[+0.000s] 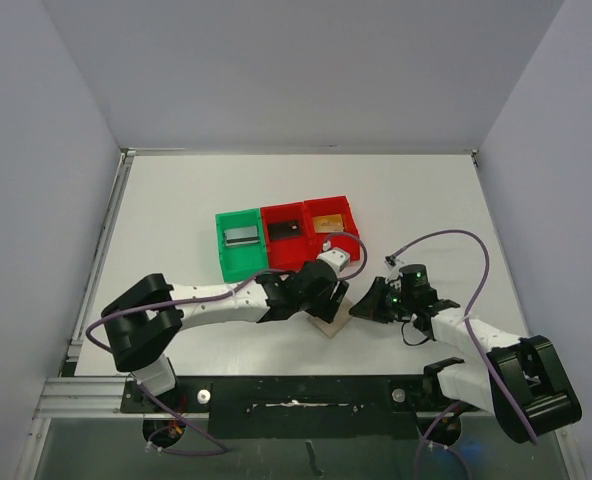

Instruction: Take the credit cards out of the card holder

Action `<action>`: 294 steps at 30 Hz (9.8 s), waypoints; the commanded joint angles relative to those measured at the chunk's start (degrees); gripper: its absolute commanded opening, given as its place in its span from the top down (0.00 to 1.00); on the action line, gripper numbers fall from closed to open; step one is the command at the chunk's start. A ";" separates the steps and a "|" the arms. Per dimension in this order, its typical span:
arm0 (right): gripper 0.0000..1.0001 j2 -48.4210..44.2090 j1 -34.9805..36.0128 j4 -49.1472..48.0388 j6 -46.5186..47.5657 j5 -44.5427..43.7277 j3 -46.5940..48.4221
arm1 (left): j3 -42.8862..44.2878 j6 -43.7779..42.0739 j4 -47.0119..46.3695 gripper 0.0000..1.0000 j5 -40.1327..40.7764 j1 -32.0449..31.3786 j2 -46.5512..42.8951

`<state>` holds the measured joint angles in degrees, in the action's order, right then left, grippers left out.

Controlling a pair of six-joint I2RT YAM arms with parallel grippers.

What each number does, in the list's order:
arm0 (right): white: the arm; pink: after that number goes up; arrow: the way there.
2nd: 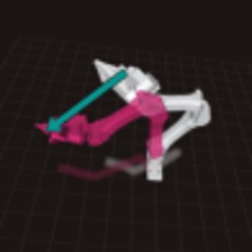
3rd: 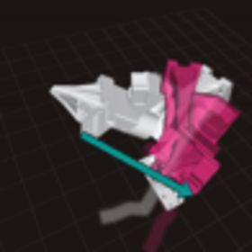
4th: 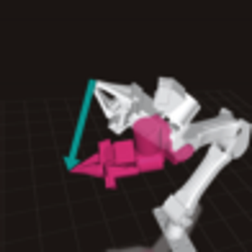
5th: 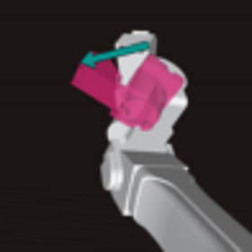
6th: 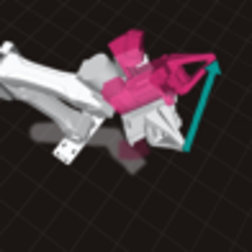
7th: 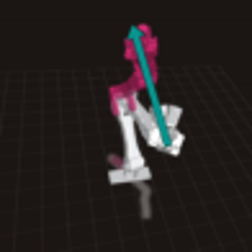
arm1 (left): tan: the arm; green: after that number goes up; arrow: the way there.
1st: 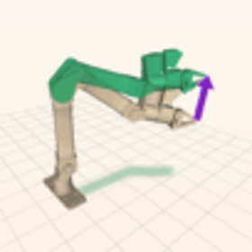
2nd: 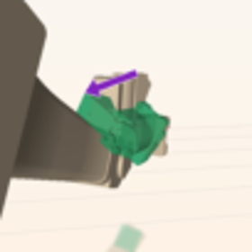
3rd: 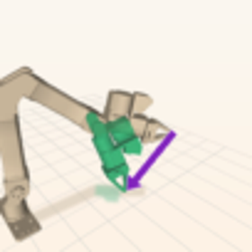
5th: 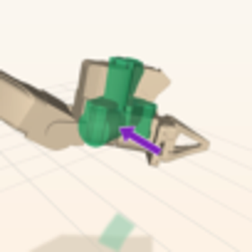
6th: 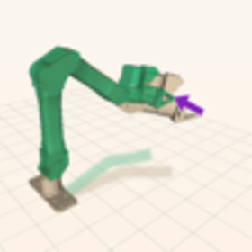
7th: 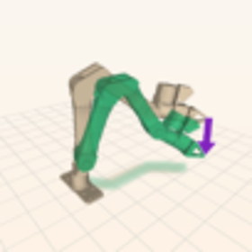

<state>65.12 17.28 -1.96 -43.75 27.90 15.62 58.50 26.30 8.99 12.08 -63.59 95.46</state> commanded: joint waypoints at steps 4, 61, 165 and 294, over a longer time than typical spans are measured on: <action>1.00 -1.71 -0.40 4.27 2.76 4.81 3.43 | 2.42 -2.03 0.95 0.36 1.81 -0.54 2.36; 0.33 2.58 -2.65 19.02 3.32 -0.13 18.23 | -10.55 14.27 -5.82 1.00 -10.66 9.36 -14.88; 0.87 13.50 21.90 13.44 -4.58 -5.97 23.03 | -30.38 30.78 2.99 1.00 -0.42 5.52 -29.92; 0.65 20.80 31.83 17.25 -9.93 -19.33 26.66 | -24.17 35.39 5.59 0.85 -9.16 9.09 -11.81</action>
<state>84.84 48.80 12.34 -54.39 11.29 40.18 34.59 62.52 11.73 0.34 -54.52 80.49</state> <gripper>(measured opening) 0.356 0.155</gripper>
